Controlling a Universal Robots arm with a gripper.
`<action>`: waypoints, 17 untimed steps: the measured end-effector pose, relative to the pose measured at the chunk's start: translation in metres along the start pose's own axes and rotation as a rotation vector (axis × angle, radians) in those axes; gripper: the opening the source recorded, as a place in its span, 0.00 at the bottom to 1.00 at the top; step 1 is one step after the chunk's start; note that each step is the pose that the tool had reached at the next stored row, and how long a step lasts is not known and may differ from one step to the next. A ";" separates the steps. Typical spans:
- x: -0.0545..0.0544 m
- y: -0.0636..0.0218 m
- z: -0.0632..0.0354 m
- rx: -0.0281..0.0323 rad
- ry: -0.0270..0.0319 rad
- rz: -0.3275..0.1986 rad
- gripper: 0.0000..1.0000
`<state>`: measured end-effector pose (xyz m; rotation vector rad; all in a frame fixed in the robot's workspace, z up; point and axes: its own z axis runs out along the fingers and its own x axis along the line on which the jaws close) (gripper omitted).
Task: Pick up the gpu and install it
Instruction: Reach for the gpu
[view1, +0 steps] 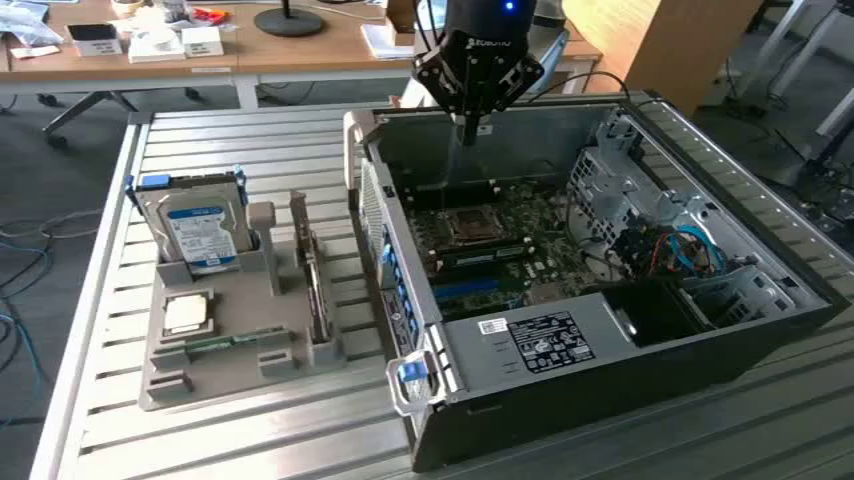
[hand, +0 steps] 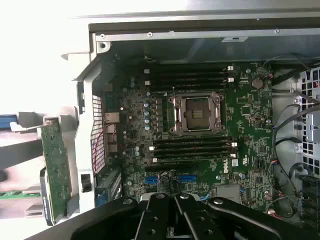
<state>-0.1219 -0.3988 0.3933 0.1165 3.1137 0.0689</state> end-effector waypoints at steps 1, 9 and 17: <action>0.000 0.0000 0.0000 0.0000 0.0000 0.000 0.11; 0.002 -0.0001 0.0000 0.0001 -0.0001 0.000 0.11; 0.006 -0.0004 -0.0002 0.0002 0.0000 0.000 0.11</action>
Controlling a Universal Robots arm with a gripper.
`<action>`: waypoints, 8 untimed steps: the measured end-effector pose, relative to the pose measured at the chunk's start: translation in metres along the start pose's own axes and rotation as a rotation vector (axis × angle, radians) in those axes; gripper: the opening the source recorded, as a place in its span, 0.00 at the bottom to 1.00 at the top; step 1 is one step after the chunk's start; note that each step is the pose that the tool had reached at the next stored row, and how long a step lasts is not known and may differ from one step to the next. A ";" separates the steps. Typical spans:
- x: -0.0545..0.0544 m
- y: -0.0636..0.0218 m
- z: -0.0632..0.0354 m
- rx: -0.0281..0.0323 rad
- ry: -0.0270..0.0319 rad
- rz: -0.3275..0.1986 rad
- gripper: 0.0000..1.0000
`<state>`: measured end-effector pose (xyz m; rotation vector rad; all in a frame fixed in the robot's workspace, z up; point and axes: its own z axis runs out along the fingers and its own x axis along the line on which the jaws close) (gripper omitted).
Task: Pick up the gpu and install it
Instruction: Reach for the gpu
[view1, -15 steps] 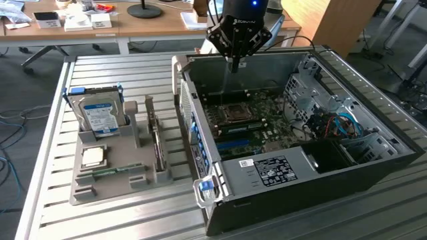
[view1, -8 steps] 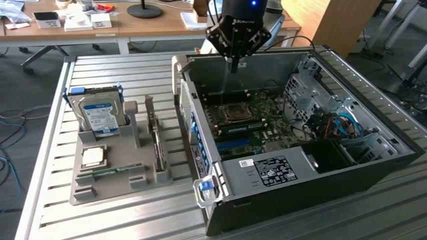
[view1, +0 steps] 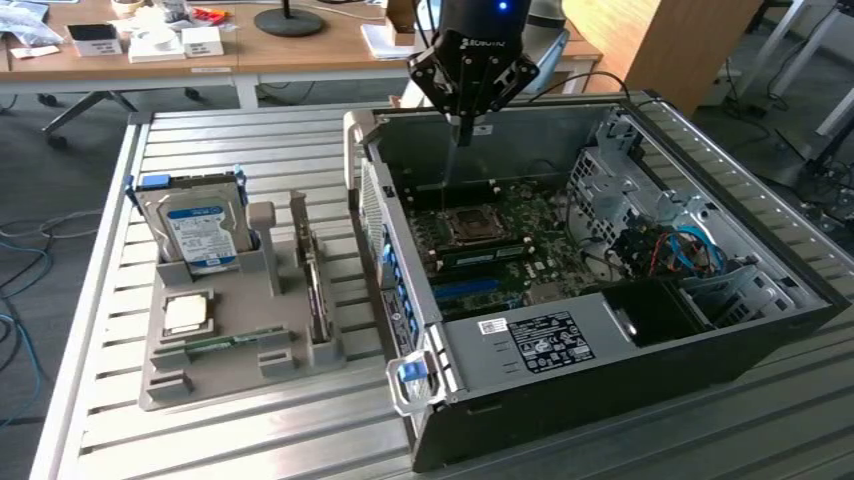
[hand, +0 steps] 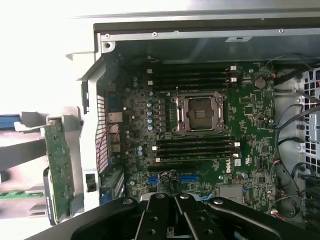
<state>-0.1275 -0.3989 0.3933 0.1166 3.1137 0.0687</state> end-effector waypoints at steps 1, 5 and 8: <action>0.001 0.0000 0.0000 0.0000 0.0001 0.000 0.11; 0.003 -0.0002 -0.0001 0.0000 0.0000 0.000 0.11; 0.005 -0.0003 -0.0001 0.0000 0.0000 0.000 0.11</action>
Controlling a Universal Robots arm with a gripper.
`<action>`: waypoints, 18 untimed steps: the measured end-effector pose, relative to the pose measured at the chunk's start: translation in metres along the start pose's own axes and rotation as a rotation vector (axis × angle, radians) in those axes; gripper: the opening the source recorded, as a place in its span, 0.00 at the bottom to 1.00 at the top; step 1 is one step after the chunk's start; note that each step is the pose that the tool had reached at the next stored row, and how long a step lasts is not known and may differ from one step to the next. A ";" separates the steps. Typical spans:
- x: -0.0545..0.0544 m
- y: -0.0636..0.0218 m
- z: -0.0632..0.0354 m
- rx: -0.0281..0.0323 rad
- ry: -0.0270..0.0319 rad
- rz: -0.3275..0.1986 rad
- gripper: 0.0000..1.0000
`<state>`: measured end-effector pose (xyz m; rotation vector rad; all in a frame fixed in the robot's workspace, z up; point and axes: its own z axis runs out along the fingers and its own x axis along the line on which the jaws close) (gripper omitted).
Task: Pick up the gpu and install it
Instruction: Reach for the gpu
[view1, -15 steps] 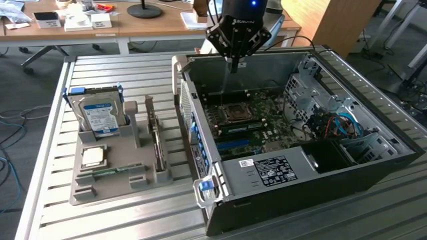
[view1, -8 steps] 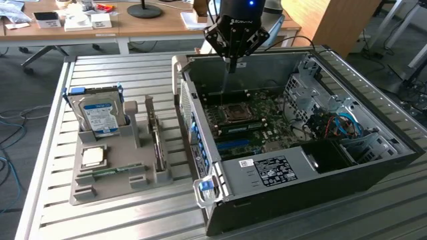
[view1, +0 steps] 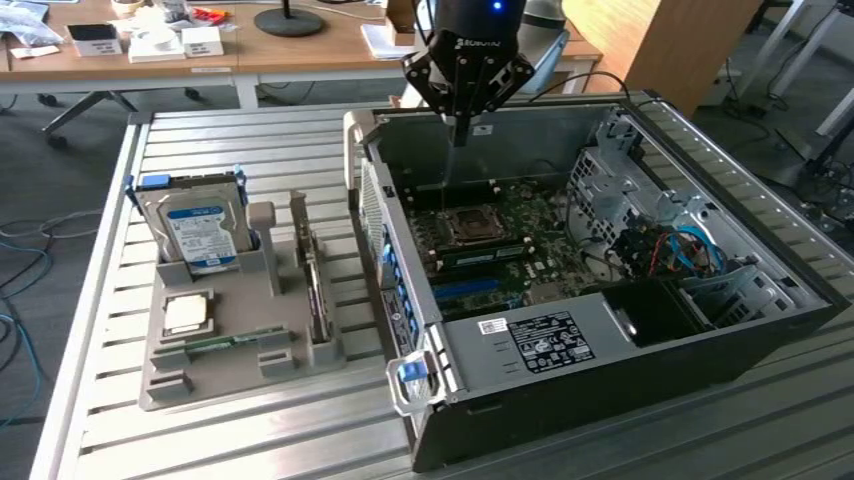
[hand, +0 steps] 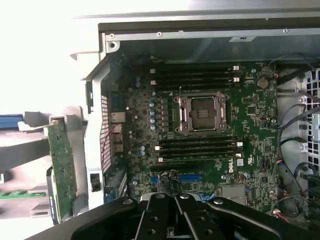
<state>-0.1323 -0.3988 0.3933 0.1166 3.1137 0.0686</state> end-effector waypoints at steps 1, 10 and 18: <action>0.001 0.0000 0.0000 0.0000 -0.0001 0.000 0.11; 0.005 -0.0004 -0.0001 0.0000 -0.0001 0.000 0.11; 0.010 -0.0007 -0.0002 0.0000 0.0000 0.000 0.11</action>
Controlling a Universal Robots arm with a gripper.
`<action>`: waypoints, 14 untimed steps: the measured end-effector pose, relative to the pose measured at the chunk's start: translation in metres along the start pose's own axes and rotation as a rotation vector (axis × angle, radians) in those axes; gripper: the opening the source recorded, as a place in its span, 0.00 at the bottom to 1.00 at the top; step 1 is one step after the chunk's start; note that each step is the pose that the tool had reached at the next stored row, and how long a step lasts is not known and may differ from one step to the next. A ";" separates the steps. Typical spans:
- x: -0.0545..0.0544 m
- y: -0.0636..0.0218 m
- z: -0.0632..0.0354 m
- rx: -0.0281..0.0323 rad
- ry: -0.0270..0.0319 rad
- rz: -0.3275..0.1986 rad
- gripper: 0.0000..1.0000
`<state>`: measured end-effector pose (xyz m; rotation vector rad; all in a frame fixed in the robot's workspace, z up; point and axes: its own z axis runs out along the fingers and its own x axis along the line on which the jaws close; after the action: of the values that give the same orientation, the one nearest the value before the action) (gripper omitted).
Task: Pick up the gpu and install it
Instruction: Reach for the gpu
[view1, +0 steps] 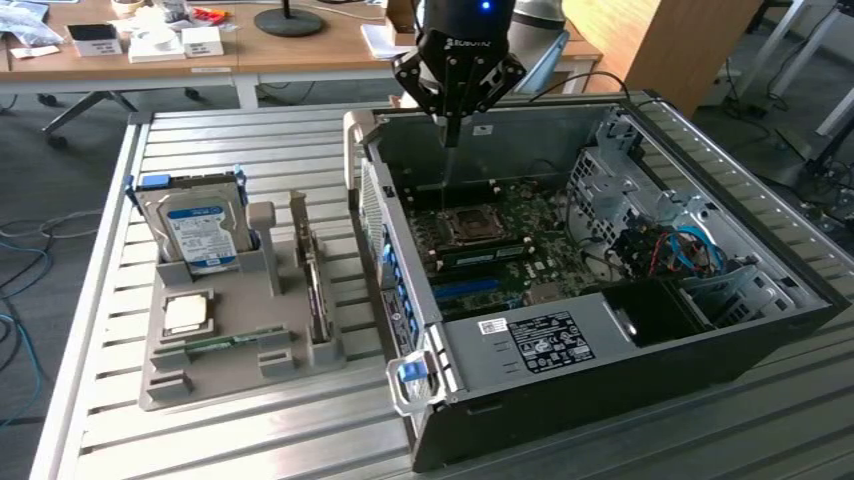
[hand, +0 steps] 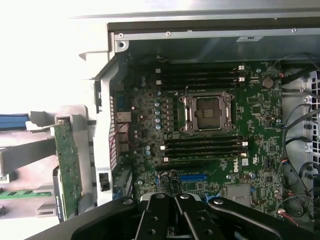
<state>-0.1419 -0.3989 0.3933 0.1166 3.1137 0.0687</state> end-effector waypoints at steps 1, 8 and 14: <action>0.001 0.0000 0.0000 0.0000 0.0000 0.000 0.11; 0.005 -0.0004 -0.0001 0.0000 0.0000 0.000 0.11; 0.009 -0.0007 -0.0002 0.0000 0.0000 0.000 0.11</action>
<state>-0.1513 -0.3988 0.3933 0.1166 3.1137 0.0687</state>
